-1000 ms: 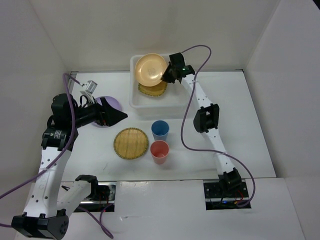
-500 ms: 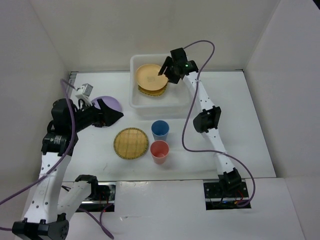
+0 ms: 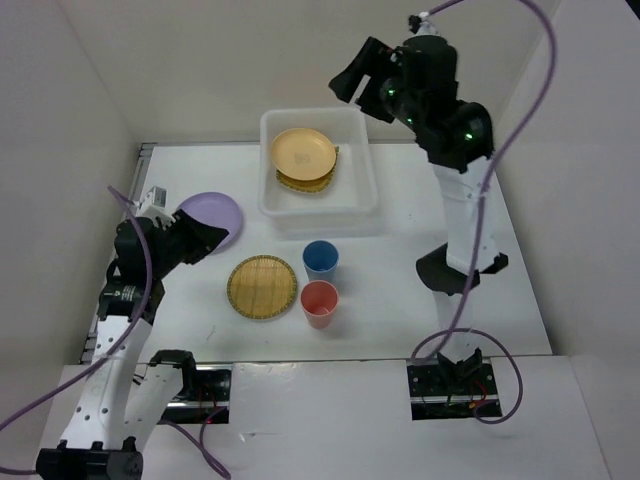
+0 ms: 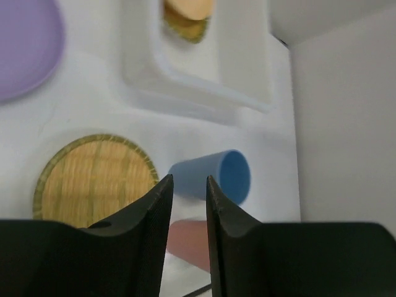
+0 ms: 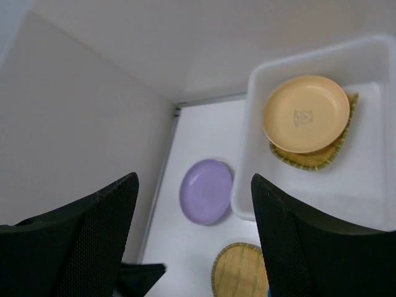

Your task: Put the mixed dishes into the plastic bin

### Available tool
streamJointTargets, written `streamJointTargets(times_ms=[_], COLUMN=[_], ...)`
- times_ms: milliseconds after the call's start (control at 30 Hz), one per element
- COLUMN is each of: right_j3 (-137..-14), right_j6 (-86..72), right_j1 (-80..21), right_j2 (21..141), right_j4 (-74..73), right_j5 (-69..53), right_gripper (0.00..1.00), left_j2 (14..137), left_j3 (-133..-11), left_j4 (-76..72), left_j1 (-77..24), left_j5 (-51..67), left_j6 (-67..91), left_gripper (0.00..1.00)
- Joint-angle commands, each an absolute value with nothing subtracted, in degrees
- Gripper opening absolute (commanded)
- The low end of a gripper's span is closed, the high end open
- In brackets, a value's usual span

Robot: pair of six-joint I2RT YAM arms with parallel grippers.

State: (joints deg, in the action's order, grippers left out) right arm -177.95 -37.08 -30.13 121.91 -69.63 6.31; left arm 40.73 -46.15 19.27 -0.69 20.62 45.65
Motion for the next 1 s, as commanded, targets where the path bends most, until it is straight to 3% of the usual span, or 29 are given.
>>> streamJointTargets(times_ms=[0,167,233,300,367,467,600,667,967], right_j3=[-178.7,-163.7,-154.2,-146.8,-142.4,-129.1,-102.0,-94.8,-80.7], right_j6=[-34.3,-37.4,-38.8,-39.9,-40.6,-41.1,-42.2,-42.9,-44.6], right_j1=[-31.6,-31.6,-31.6,-31.6,-31.6,-31.6,-31.6,-31.1,-31.1], right_j2=[116.6,100.9,93.3,88.5,82.1,71.9,57.9,55.1,49.8], right_j4=[-74.6,-74.6,-74.6,-74.6,-74.6,-70.5,-58.0,-55.0,-49.3], right_j5=[8.6,8.6,9.1,9.8,9.8,8.7,4.0,2.6,-3.8], right_gripper=[0.78,0.81,0.81,0.81,0.81,0.81,0.81,0.82,0.82], left_j2=[37.3,40.9,51.2,59.5,64.1,73.6,77.4,78.1,84.2], left_j3=[-42.8,-44.3,-47.4,-47.4,-44.9,-44.9,-45.5,-44.9,-43.2], left_j4=[15.0,18.4,19.0,16.1,12.2,10.4,9.3,8.8,5.4], left_j1=[1.9,3.0,4.8,8.0,9.9,12.7,14.4,14.9,17.2], left_j5=[11.5,4.7,10.2,14.8,19.9,21.4,21.5,20.4,17.2], left_j6=[55.0,53.8,51.3,51.2,51.8,51.3,51.3,51.3,53.0], left_gripper=[0.35,0.27,0.53,0.71,0.74,0.76,0.76,0.76,0.66])
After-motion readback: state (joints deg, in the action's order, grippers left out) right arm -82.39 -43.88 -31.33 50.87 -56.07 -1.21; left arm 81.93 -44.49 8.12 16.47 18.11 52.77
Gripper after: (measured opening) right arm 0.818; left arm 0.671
